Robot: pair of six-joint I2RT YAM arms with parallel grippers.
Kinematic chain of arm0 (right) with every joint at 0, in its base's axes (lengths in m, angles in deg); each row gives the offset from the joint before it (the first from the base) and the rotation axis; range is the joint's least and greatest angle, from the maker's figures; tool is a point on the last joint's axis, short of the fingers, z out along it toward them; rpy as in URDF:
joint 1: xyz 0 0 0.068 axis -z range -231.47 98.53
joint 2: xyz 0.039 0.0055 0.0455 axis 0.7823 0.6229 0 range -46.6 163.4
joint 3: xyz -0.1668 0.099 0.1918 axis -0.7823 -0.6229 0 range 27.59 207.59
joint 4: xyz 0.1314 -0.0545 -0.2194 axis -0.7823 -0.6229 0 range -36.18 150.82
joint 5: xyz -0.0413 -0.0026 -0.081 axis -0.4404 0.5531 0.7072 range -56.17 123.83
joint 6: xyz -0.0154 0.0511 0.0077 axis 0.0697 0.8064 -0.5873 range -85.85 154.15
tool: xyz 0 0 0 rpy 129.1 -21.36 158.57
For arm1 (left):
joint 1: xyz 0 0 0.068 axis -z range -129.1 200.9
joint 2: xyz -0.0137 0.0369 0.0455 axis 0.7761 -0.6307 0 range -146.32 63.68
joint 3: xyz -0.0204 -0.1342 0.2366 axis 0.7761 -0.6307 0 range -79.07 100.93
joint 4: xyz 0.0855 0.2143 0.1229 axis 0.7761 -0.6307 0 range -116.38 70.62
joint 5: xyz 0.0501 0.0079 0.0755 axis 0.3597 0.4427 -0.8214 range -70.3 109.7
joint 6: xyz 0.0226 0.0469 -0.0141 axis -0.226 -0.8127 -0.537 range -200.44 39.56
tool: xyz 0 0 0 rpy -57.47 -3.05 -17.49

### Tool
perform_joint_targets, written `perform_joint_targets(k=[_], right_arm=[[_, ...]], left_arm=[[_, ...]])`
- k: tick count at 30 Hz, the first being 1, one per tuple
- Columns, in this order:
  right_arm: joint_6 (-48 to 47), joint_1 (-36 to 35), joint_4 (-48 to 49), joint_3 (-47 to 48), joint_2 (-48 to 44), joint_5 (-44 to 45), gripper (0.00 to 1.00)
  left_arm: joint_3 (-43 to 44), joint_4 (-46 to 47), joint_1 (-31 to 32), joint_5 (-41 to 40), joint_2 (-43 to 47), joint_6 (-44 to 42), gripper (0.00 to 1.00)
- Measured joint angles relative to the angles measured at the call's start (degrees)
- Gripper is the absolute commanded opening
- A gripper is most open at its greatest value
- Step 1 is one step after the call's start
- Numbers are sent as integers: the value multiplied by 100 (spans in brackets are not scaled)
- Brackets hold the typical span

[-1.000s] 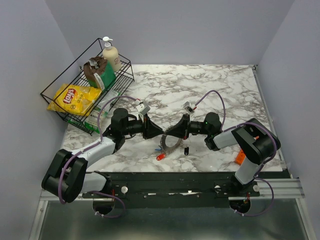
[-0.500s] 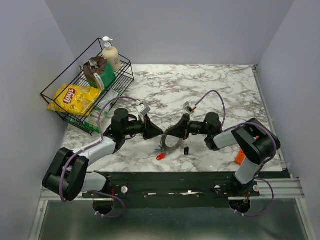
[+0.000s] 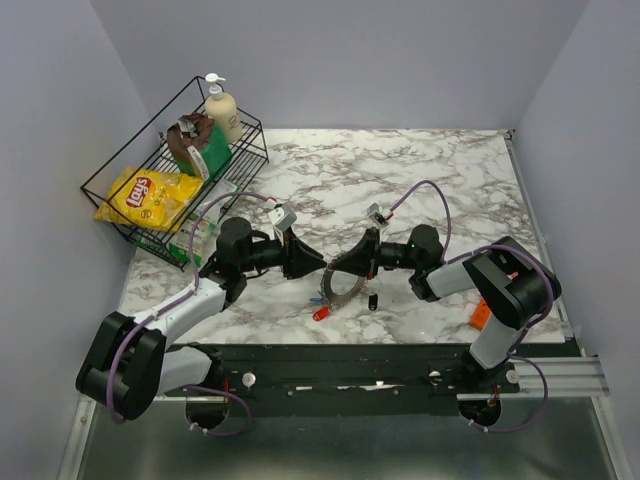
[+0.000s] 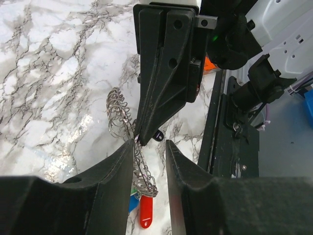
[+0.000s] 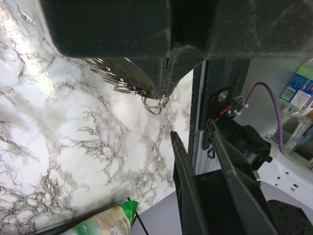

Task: Put the keys on the keyring

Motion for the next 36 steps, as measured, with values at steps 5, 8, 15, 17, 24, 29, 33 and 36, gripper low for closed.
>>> perform_joint_targets(k=[5, 8, 15, 17, 24, 29, 33, 36], right_arm=[[15, 0, 0, 0, 0, 0, 1], [35, 2, 0, 0, 0, 0, 1], [50, 0, 0, 0, 0, 0, 1], [55, 0, 0, 0, 0, 0, 1], [57, 0, 2, 0, 0, 0, 1], [57, 2, 0, 0, 0, 0, 1], [57, 0, 0, 0, 0, -2, 1], [57, 0, 0, 0, 0, -2, 1]], left_arm=[[-26, 37, 0, 4, -59, 61, 36], [-76, 90, 0, 11, -179, 105, 38], [-157, 144, 0, 118, -352, 190, 41], [-157, 155, 0, 133, -378, 190, 43], [-157, 229, 0, 142, -514, 190, 44], [-155, 240, 0, 146, -621, 186, 40], [-155, 310, 0, 153, -697, 188, 40], [-144, 391, 0, 195, -743, 212, 40]])
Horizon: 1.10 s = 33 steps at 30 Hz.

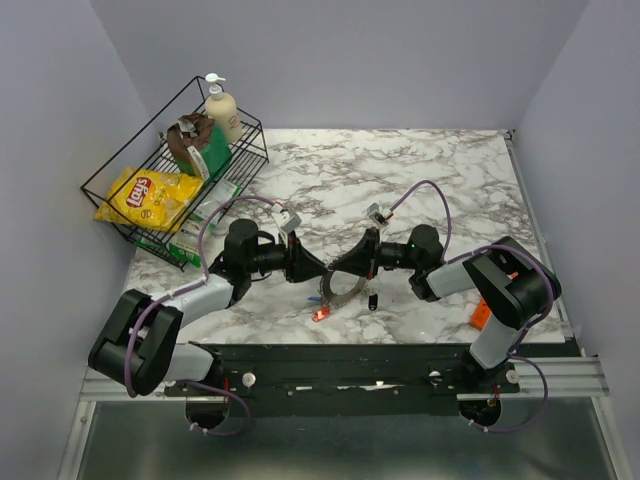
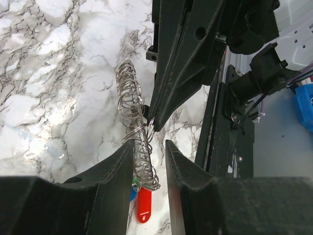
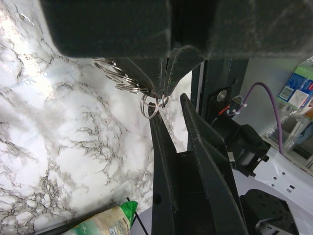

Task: Put the keys on the keyring

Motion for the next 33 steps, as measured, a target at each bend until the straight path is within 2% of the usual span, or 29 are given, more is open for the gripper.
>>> perform_joint_targets(k=[22, 28, 32, 33], right_arm=[[44, 4, 4, 9, 0, -85, 1], [68, 22, 4, 11, 0, -131, 1], [85, 39, 0, 9, 0, -166, 1], [87, 44, 2, 9, 0, -166, 1]], left_arm=[[216, 262, 26, 271, -369, 107, 36], [264, 258, 42, 278, -457, 105, 19], [275, 256, 48, 302, -483, 90, 0], [282, 254, 55, 308, -483, 90, 0]])
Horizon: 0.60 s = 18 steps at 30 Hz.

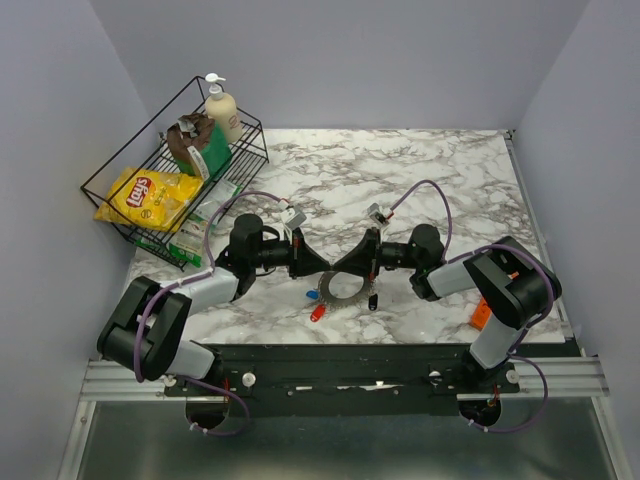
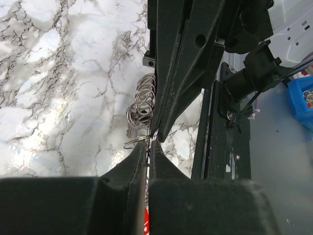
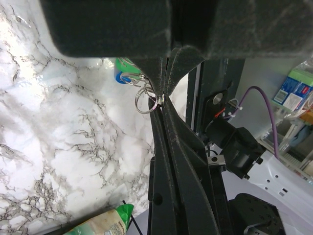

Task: Put the keys on the keyring

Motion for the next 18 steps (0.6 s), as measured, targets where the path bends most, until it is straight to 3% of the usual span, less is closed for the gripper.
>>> perform_joint_targets(k=[11, 14, 18], right_arm=[[85, 9, 22, 46, 15, -48, 5], [144, -2, 66, 125, 39, -92, 10], [201, -15, 153, 149, 35, -122, 27]], left_arm=[[24, -243, 20, -61, 184, -50, 0], [24, -431, 35, -201, 382, -131, 0], [24, -870, 142, -592, 782, -345, 0]])
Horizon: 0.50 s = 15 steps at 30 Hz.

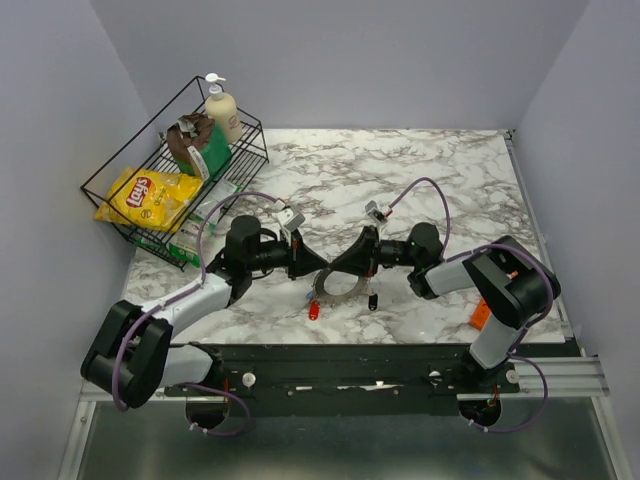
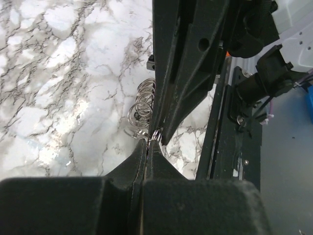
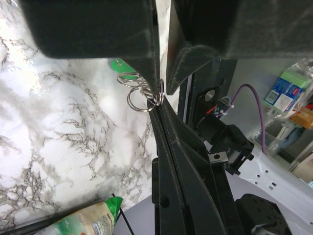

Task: Put the keys on the keyring

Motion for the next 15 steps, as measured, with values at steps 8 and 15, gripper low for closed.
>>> perform_joint_targets(k=[8, 15], right_arm=[[-15, -68, -4, -9, -221, 37, 43], [-57, -70, -9, -15, -544, 136, 52]], left_arm=[[4, -675, 197, -780, 579, -374, 0], [7, -949, 264, -1213, 1032, -494, 0]])
